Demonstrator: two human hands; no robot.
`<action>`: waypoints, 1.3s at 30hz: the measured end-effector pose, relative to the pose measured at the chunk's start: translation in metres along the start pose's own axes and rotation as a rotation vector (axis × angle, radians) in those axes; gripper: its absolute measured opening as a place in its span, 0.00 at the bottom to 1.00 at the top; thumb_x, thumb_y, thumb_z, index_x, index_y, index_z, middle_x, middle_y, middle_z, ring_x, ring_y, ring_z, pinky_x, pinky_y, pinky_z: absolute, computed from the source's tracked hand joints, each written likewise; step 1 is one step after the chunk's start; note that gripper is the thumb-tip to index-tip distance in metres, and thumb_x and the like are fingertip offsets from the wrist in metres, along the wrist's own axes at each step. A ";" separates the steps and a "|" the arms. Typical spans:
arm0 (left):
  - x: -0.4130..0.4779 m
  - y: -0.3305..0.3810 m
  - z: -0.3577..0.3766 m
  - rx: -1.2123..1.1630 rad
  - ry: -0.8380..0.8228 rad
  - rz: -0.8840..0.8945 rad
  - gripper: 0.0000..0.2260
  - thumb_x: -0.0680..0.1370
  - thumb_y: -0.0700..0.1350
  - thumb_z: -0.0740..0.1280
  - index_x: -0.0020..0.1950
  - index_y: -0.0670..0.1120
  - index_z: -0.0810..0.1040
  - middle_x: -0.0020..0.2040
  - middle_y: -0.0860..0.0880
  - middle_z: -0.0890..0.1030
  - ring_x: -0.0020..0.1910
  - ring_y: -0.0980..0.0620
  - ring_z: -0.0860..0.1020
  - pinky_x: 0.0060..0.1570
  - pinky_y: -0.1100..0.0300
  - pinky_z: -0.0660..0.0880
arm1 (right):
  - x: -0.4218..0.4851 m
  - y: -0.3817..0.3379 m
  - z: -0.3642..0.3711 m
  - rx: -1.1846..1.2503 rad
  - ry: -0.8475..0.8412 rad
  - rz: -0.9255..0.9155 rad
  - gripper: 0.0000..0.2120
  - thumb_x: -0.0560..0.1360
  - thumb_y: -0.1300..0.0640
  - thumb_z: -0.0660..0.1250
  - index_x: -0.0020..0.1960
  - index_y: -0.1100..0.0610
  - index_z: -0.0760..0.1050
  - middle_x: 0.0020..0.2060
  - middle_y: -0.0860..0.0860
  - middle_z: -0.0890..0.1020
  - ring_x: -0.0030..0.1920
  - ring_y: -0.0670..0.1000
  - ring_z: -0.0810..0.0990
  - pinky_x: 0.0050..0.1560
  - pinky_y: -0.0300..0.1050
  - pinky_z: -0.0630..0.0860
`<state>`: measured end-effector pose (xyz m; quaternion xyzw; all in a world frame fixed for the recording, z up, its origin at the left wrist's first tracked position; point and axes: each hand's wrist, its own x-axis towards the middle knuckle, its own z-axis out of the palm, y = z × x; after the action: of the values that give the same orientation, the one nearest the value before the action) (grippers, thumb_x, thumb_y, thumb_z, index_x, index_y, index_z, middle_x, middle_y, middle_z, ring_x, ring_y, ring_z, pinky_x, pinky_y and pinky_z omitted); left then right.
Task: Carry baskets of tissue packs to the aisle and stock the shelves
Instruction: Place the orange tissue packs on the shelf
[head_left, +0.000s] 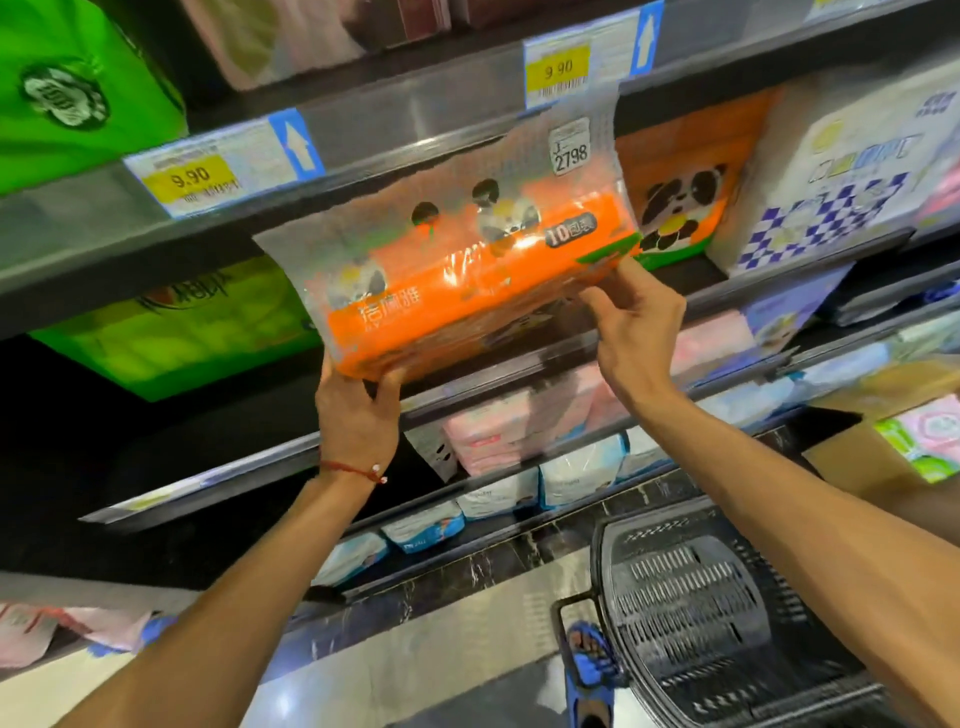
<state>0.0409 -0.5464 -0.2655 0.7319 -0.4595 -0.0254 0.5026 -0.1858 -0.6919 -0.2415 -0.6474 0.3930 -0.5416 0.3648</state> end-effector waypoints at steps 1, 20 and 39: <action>-0.005 -0.004 -0.002 0.001 0.003 0.006 0.19 0.79 0.49 0.69 0.62 0.34 0.78 0.60 0.35 0.80 0.59 0.46 0.77 0.61 0.76 0.66 | -0.001 0.001 0.003 0.002 -0.016 0.006 0.11 0.77 0.70 0.68 0.49 0.56 0.84 0.40 0.42 0.87 0.43 0.42 0.81 0.49 0.41 0.82; 0.081 -0.001 0.037 -0.363 0.193 -0.311 0.09 0.76 0.51 0.76 0.53 0.51 0.80 0.42 0.62 0.82 0.38 0.69 0.79 0.44 0.64 0.78 | 0.064 0.025 0.051 -0.189 0.009 0.030 0.05 0.79 0.60 0.72 0.52 0.56 0.77 0.46 0.46 0.82 0.43 0.38 0.75 0.46 0.34 0.75; 0.075 -0.032 0.079 -0.195 0.264 -0.479 0.23 0.73 0.62 0.74 0.62 0.50 0.83 0.45 0.56 0.83 0.48 0.52 0.81 0.51 0.63 0.74 | 0.057 0.066 0.024 -0.254 -0.378 0.002 0.27 0.75 0.63 0.76 0.69 0.53 0.69 0.64 0.53 0.73 0.65 0.50 0.73 0.68 0.47 0.74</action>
<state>0.0653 -0.6529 -0.2966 0.7647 -0.1994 -0.0921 0.6057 -0.1635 -0.7704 -0.2810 -0.7777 0.3832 -0.3565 0.3481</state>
